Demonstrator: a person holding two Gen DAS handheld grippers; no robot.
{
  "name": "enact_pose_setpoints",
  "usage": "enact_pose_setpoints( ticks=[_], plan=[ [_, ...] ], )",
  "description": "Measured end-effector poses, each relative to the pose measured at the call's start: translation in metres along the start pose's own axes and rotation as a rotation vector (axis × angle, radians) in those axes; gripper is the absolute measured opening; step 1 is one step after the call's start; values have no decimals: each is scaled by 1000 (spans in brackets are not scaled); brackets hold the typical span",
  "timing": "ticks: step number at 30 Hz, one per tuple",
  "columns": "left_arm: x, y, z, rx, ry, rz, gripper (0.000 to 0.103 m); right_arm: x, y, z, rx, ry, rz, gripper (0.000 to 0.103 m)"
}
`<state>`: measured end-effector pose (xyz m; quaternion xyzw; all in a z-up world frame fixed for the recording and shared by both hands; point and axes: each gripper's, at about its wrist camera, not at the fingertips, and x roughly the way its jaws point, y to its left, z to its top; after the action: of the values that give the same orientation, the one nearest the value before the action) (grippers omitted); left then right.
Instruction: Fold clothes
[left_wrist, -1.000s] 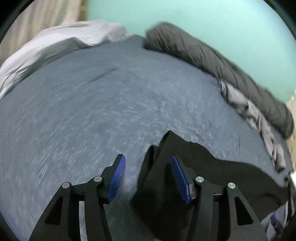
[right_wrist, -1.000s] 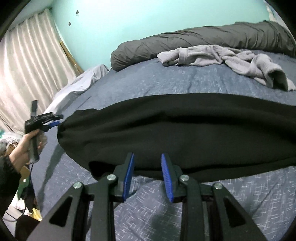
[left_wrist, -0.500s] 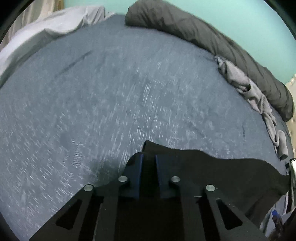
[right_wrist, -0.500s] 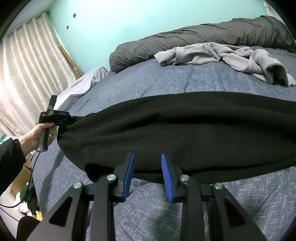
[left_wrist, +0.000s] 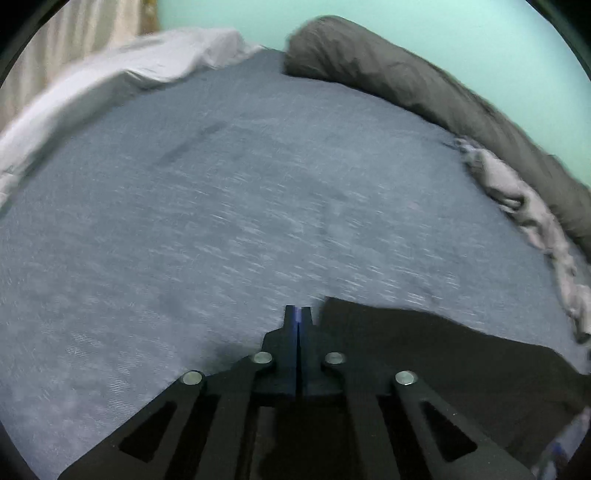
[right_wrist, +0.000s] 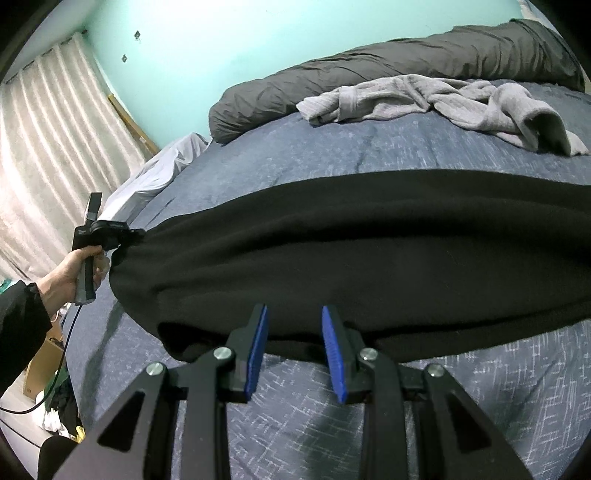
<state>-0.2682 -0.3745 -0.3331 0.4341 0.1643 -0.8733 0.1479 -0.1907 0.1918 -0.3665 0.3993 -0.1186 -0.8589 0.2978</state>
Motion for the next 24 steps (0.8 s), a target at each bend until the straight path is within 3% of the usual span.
enact_pose_setpoints(
  ticks=[2,5,11,17,24],
  plan=[
    [-8,6,2,-26,-13,7,0,0,-3,0,12,0,-1,30],
    [-33,-9,-5,55,-52,6,0,-1,-8,1,32,-4,-8,30],
    [-61,-75,-62,221,18,-158,1,-2,-17,3,91,-6,-30,30],
    [-76,-151,-134,257,105,-363,2,-5,-28,4,136,4,-56,30],
    [-80,-215,-192,365,131,-359,17,-7,-47,3,209,54,-77,30]
  ],
)
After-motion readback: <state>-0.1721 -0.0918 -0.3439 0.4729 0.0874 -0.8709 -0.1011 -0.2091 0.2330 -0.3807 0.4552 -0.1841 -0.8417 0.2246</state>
